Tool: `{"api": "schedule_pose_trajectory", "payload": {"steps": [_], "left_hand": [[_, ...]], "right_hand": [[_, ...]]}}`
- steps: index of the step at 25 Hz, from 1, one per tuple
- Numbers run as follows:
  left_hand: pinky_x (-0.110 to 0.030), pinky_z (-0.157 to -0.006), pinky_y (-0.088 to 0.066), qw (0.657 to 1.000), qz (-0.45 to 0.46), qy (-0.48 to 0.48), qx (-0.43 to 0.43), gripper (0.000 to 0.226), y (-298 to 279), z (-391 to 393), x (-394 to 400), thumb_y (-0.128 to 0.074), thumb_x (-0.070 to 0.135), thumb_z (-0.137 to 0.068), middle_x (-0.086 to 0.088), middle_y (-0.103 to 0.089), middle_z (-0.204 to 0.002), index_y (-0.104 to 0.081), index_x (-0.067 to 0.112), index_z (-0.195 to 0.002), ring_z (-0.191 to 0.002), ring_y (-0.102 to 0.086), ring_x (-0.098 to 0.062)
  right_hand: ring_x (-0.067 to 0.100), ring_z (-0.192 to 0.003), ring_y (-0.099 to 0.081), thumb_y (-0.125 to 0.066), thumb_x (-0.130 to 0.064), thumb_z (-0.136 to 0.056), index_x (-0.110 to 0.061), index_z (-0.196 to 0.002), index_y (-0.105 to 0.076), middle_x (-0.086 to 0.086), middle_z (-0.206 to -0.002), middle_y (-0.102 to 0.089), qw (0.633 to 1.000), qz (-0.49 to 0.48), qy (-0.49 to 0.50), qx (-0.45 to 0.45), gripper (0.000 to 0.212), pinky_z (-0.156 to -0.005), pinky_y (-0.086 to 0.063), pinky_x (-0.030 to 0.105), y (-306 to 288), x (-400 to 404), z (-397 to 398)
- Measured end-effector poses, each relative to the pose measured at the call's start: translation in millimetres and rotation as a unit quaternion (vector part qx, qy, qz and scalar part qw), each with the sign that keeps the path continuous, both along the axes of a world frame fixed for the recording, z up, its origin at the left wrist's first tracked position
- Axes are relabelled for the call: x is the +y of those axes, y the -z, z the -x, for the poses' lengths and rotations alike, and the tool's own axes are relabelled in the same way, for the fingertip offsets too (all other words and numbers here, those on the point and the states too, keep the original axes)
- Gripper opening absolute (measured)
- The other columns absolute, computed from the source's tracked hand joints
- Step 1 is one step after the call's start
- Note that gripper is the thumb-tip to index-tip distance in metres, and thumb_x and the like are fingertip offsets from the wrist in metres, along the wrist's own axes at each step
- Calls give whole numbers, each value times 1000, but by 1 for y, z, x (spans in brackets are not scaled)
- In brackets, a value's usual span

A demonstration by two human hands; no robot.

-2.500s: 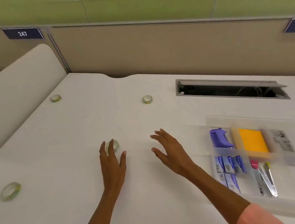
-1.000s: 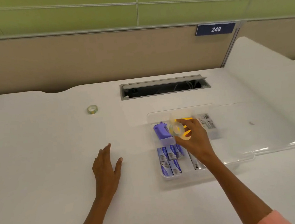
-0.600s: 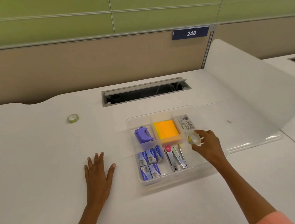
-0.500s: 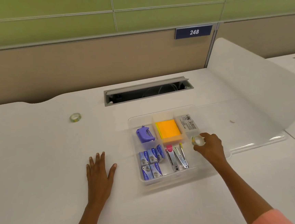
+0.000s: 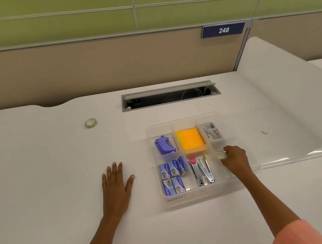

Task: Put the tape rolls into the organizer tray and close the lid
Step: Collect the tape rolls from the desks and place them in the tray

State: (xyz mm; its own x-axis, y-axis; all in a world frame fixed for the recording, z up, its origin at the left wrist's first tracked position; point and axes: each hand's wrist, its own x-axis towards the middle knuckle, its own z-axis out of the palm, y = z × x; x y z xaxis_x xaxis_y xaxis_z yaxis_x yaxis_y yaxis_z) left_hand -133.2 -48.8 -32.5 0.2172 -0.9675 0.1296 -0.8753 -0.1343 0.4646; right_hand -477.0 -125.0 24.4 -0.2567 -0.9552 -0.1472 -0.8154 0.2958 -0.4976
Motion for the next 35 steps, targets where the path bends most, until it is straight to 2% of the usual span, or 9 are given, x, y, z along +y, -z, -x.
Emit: {"api": "schedule_pose_trajectory", "payload": {"steps": [2, 4, 8, 10, 12, 16, 21, 30, 35], "left_hand": [[-41, -118, -4, 1000, 1, 1, -1, 98, -2, 0, 0, 7, 77, -71, -14, -21, -153, -21, 14, -141, -143, -12, -28], [-42, -117, -6, 1000, -2, 2, 2, 100, -3, -1, 0, 9, 76, -71, -15, -22, -152, -23, 13, -141, -143, -13, -29], [-43, -118, -10, 999, -18, -9, 34, 61, -6, -6, -3, -31, 51, -91, -13, -23, -152, -22, 16, -141, -143, -11, -26], [-43, -116, -12, 998, -4, -25, 61, 56, -8, -18, -5, -41, 40, -92, -13, -24, -152, -24, 17, -140, -143, -11, -24], [-45, -115, -12, 996, 14, -48, 74, 54, -13, -37, -7, -42, 37, -92, -13, -26, -151, -28, 16, -139, -143, -12, -25], [-46, -117, -7, 992, 12, -95, 76, 52, -18, -85, -8, -41, 37, -92, -16, -23, -152, -31, 14, -138, -143, -8, -28], [-44, -119, -3, 994, -1, -98, 42, 53, -15, -132, -22, -40, 37, -93, -18, -19, -153, -30, 12, -139, -144, -5, -30], [-41, -119, -7, 991, -15, -129, -38, 60, 10, -143, -28, -30, 51, -91, -14, -18, -154, -25, 16, -140, -144, -9, -28], [-41, -119, -6, 990, -14, -132, -44, 61, 13, -143, -29, -28, 52, -91, -12, -15, -155, -23, 18, -141, -144, -6, -26]], "right_hand": [[39, -111, -57, -70, -11, -76, 4, -117, -57, 27, -117, -62, 1000, 5, -12, -5, 46, -94, -43, 42, -3, -1, 1], [39, -112, -57, -70, -9, -76, 3, -121, -55, 27, -120, -62, 1000, -1, -19, -6, 48, -96, -43, 42, -8, -1, 0], [40, -108, -58, -63, -2, -78, 3, -120, -55, 28, -116, -63, 998, 58, -5, -8, 44, -94, -43, 39, -33, 0, -13], [39, -103, -59, -59, -1, -79, 1, -119, -57, 27, -112, -64, 992, 127, -20, -17, 40, -90, -43, 33, -51, -2, -34], [34, -100, -60, -59, -2, -81, -2, -118, -58, 24, -112, -64, 983, 167, -65, -41, 36, -88, -42, 30, -66, -8, -67], [22, -95, -59, -60, -7, -84, -6, -116, -60, 16, -115, -64, 966, 164, -166, -116, 32, -83, -43, 25, -68, -24, -155], [26, -100, -61, -59, -6, -84, -8, -118, -59, 16, -119, -61, 943, 112, -280, -145, 34, -92, -50, 35, -46, -49, -262], [35, -113, -52, -55, -7, -85, -11, -132, -45, 22, -125, -49, 930, 43, -360, -55, 47, -97, -46, 44, -1, -118, -379], [39, -107, -47, -44, -8, -88, -20, -139, -33, 24, -120, -43, 918, 38, -388, 70, 54, -90, -47, 48, 16, -151, -410]]}}
